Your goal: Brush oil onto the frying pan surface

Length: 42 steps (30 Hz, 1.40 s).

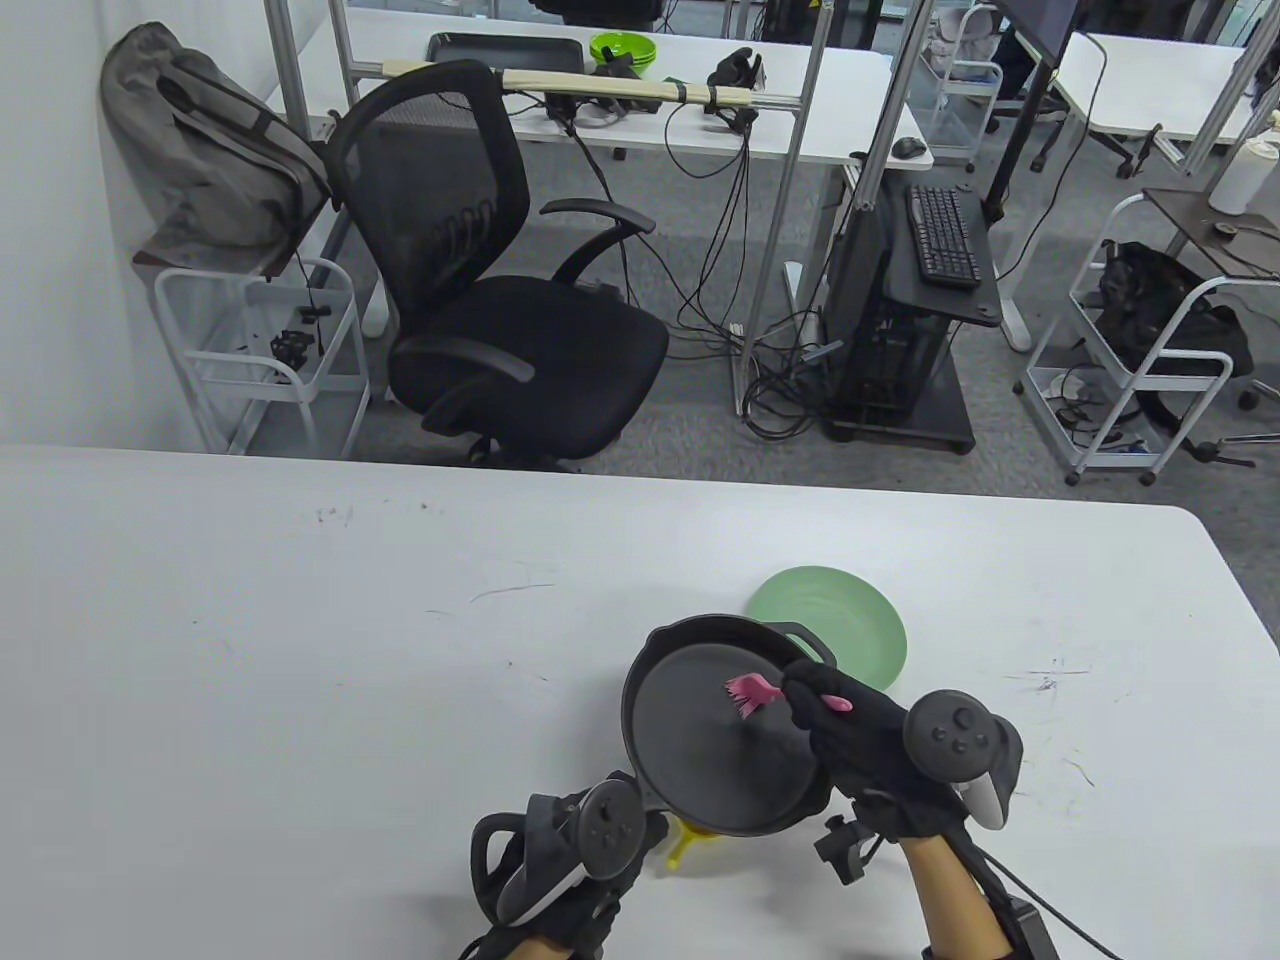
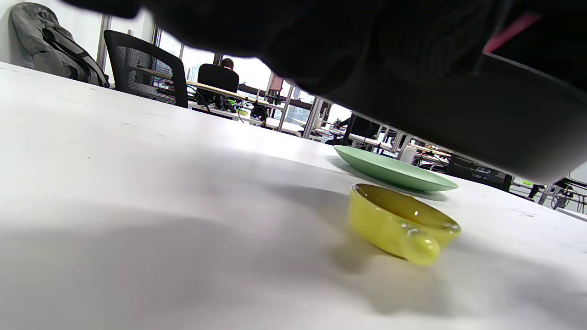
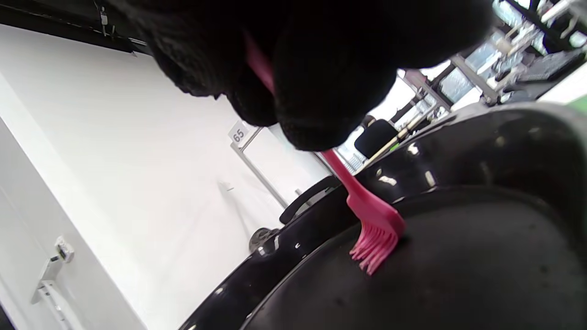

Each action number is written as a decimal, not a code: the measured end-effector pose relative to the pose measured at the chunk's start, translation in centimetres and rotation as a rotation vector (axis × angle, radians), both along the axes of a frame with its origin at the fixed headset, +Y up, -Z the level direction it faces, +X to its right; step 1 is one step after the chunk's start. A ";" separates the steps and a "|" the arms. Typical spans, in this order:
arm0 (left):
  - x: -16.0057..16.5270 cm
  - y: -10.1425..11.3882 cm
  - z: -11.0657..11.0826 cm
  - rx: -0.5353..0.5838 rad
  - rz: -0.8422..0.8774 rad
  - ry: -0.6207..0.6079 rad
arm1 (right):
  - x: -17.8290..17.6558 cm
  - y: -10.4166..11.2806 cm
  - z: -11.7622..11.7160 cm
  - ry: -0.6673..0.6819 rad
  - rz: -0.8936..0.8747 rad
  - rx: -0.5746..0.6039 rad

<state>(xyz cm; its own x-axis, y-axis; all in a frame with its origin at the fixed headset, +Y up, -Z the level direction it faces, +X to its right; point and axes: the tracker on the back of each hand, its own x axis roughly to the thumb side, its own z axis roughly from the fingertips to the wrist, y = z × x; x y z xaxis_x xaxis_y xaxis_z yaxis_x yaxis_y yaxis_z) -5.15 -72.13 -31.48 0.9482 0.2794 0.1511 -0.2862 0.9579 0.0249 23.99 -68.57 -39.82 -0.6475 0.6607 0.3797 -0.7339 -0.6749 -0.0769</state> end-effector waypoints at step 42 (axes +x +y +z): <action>-0.1 -0.2 -0.1 -0.012 -0.015 0.011 | -3.7 0.2 1.4 0.190 -0.037 -0.075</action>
<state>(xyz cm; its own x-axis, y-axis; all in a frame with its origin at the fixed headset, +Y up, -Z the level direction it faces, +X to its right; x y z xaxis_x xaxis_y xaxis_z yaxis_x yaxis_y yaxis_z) -5.29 -72.35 -31.62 0.9540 0.2665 0.1377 -0.2712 0.9624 0.0164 20.32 -68.36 -38.37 -0.5434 0.7139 0.4416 -0.7551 -0.6456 0.1145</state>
